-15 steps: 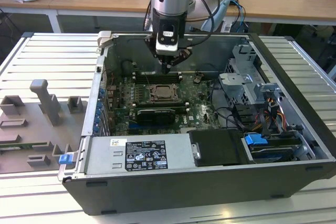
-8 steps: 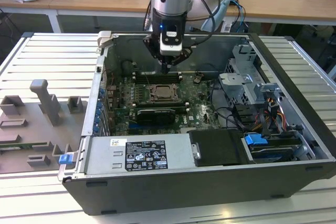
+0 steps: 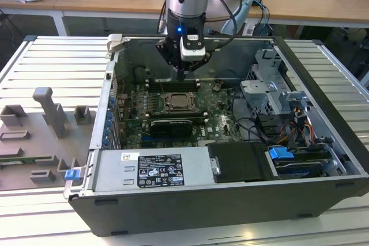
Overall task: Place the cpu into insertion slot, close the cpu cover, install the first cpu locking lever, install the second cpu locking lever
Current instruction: 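Install the first cpu locking lever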
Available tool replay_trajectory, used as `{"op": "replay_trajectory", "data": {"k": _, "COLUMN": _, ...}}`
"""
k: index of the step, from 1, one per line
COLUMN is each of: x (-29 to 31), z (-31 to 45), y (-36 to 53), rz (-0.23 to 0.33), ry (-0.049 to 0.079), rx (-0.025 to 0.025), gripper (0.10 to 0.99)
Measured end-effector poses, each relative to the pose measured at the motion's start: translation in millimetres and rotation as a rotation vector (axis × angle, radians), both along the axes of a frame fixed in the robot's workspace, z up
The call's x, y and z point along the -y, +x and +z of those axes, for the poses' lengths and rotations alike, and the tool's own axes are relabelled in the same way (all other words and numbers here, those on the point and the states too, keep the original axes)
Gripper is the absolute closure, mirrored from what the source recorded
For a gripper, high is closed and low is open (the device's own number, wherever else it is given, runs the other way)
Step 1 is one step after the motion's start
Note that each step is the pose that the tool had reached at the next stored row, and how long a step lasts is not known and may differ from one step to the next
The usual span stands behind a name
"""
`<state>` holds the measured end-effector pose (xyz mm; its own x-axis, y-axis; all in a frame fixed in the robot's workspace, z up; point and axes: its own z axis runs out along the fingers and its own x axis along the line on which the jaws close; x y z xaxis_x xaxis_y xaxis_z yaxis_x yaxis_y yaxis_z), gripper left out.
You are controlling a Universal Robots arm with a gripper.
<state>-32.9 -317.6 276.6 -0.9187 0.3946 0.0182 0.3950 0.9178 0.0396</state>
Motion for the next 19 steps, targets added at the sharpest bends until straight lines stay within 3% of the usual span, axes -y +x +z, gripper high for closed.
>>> {"op": "replay_trajectory", "data": {"k": 5, "x": 0.0, "z": -0.4, "y": 0.0, "rz": 0.184, "ry": 0.000, "rx": 0.0008, "gripper": 0.980}}
{"op": "replay_trajectory", "data": {"k": 6, "x": 0.0, "z": -0.4, "y": 0.0, "rz": 0.199, "ry": 0.000, "rx": 0.0021, "gripper": 0.980}}
{"op": "replay_trajectory", "data": {"k": 8, "x": 0.1, "z": -0.5, "y": 0.0, "rz": 0.225, "ry": -0.001, "rx": 0.0106, "gripper": 0.980}}
{"op": "replay_trajectory", "data": {"k": 10, "x": 0.0, "z": -0.6, "y": 0.0, "rz": 0.255, "ry": -0.003, "rx": 0.0304, "gripper": 0.980}}
{"op": "replay_trajectory", "data": {"k": 11, "x": 0.0, "z": -0.8, "y": 0.0, "rz": 0.271, "ry": -0.003, "rx": 0.0356, "gripper": 0.980}}
{"op": "replay_trajectory", "data": {"k": 16, "x": 0.0, "z": -2.0, "y": 0.0, "rz": 0.415, "ry": -0.002, "rx": 0.0416, "gripper": 0.980}}
{"op": "replay_trajectory", "data": {"k": 17, "x": 0.0, "z": -2.3, "y": 0.0, "rz": 0.456, "ry": -0.002, "rx": 0.0449, "gripper": 0.980}}
{"op": "replay_trajectory", "data": {"k": 19, "x": 0.0, "z": -2.9, "y": -1.9, "rz": 0.467, "ry": -0.004, "rx": 0.0586, "gripper": 0.980}}
